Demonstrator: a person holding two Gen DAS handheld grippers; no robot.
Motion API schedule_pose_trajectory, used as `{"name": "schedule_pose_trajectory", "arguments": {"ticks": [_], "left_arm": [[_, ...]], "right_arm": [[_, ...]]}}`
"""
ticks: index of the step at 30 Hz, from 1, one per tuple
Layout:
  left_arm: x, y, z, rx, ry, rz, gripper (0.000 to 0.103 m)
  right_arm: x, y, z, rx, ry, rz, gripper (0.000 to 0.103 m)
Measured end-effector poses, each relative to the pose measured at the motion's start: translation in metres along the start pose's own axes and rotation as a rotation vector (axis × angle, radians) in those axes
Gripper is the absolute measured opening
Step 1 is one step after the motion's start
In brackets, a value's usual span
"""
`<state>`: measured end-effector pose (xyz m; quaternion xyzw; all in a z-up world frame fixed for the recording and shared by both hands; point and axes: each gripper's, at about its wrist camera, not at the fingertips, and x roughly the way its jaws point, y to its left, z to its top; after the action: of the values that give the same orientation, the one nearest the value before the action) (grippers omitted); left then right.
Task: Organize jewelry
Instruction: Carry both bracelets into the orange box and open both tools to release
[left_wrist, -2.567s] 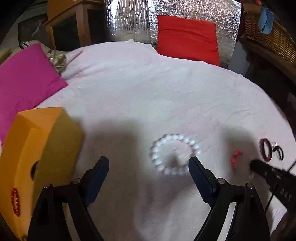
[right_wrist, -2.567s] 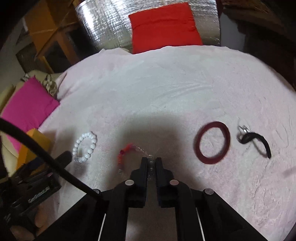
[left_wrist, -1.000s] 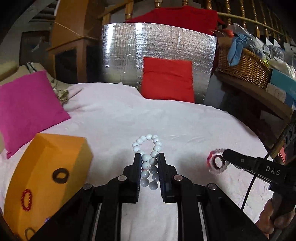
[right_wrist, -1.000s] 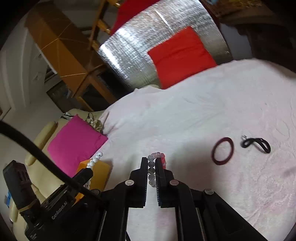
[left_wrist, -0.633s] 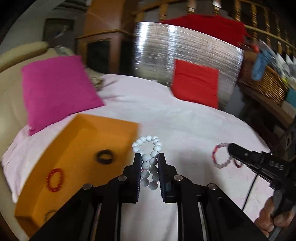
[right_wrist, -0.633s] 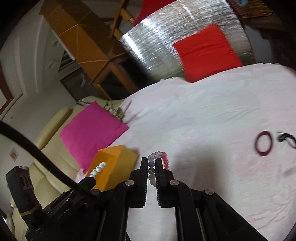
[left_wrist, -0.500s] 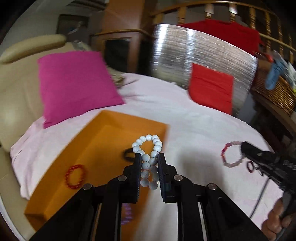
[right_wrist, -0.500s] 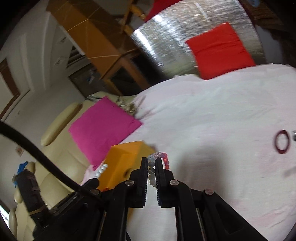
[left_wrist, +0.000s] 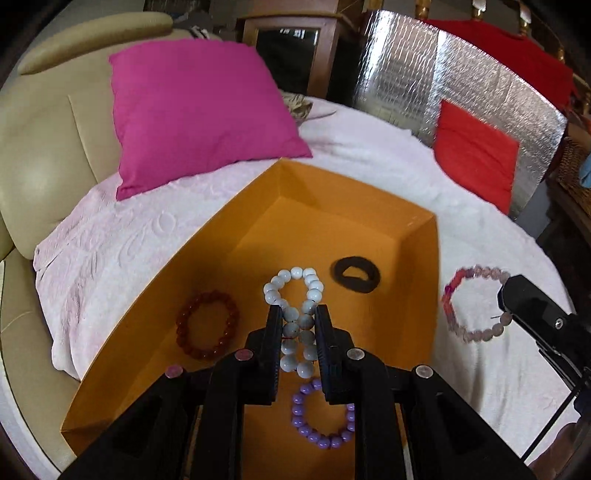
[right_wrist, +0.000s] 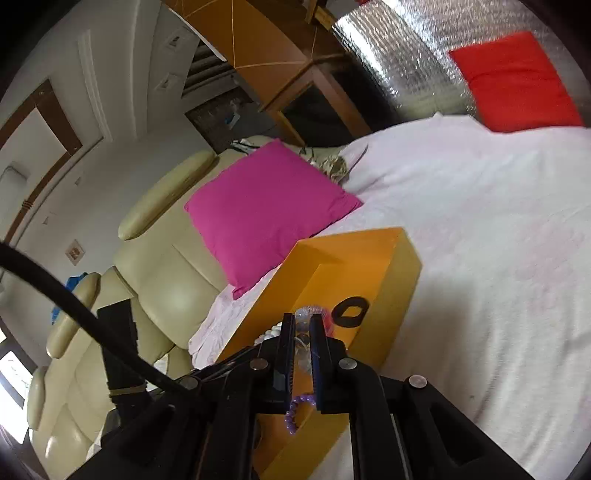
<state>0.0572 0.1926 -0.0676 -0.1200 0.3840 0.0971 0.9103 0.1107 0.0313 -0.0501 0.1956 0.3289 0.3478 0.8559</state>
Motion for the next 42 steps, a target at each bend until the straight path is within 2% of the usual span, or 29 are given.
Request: {"name": "schedule_pose_trajectory", "arguments": {"ticks": [8, 14, 19, 27, 33, 35, 37, 42], "left_arm": [[0.015, 0.007, -0.004, -0.003, 0.059, 0.054, 0.018], [0.024, 0.013, -0.005, 0.0, 0.096, 0.077, 0.018], [0.028, 0.007, -0.006, 0.031, 0.108, 0.085, 0.018], [0.018, -0.011, -0.003, 0.081, 0.033, 0.108, 0.018], [0.001, -0.044, -0.002, 0.165, -0.074, 0.131, 0.019], [-0.005, -0.054, -0.002, 0.18, -0.111, 0.137, 0.02], [-0.009, -0.064, -0.003, 0.2, -0.139, 0.155, 0.027], [-0.015, -0.091, -0.005, 0.243, -0.185, 0.184, 0.028]], "right_arm": [[0.032, 0.004, -0.005, 0.002, 0.054, 0.06, 0.009], [0.051, 0.003, -0.011, 0.001, 0.098, 0.038, 0.009], [0.055, -0.006, -0.009, 0.04, 0.1, 0.016, 0.012], [0.027, -0.02, 0.005, 0.086, 0.034, 0.007, 0.012], [0.0, -0.035, 0.011, 0.118, 0.01, -0.026, 0.012], [-0.008, -0.041, 0.012, 0.127, 0.011, -0.046, 0.012], [-0.015, -0.048, 0.012, 0.136, 0.015, -0.065, 0.012], [-0.04, -0.071, 0.013, 0.157, 0.011, -0.122, 0.012]]}}
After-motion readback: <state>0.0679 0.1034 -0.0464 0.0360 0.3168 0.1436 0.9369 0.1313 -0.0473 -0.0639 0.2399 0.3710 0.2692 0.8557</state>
